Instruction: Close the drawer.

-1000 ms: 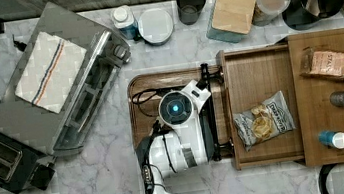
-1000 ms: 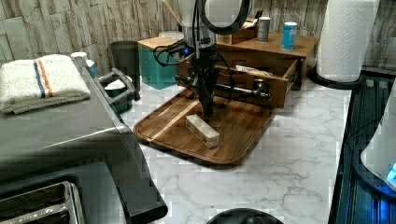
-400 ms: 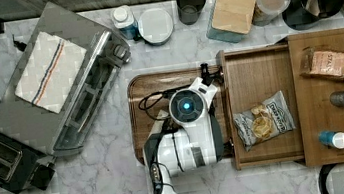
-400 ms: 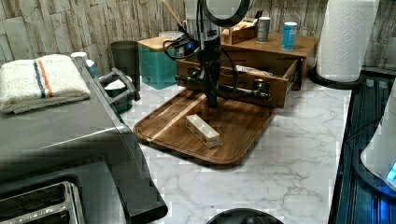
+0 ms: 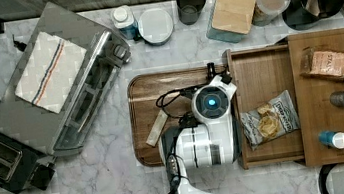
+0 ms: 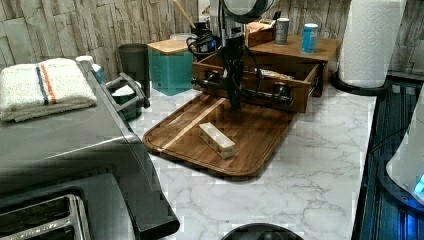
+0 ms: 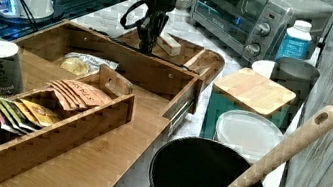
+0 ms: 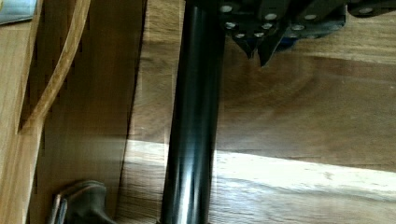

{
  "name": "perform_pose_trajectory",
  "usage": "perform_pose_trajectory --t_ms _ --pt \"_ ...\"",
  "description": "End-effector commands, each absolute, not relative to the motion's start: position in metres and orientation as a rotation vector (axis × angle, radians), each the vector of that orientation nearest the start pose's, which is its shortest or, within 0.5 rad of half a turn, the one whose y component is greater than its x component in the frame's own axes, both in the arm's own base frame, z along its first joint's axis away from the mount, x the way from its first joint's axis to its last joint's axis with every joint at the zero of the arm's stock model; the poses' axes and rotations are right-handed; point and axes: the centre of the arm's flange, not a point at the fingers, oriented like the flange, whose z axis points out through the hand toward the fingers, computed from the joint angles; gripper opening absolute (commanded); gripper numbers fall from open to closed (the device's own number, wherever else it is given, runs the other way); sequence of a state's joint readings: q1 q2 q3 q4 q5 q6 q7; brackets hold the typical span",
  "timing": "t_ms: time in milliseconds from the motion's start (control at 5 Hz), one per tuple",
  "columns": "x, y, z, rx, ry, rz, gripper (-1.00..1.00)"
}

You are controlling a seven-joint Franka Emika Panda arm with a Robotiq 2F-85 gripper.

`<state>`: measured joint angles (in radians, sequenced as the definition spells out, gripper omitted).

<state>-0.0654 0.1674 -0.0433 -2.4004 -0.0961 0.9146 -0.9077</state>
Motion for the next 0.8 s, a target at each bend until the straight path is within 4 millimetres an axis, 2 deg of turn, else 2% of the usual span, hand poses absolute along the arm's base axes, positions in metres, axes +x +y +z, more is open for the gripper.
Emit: perform_pose_trajectory --t_ms 200,400,600,800 --pt "0.523 -0.238 0.350 -3.231 0.124 -0.211 -1.00" --pt "0.512 -0.293 0.346 -3.216 0.102 -0.281 -1.00" --pt "0.504 -0.342 0.329 -3.193 0.044 -0.347 -1.00" --pt "0.487 -0.378 0.334 -3.239 0.093 -0.303 -1.00"
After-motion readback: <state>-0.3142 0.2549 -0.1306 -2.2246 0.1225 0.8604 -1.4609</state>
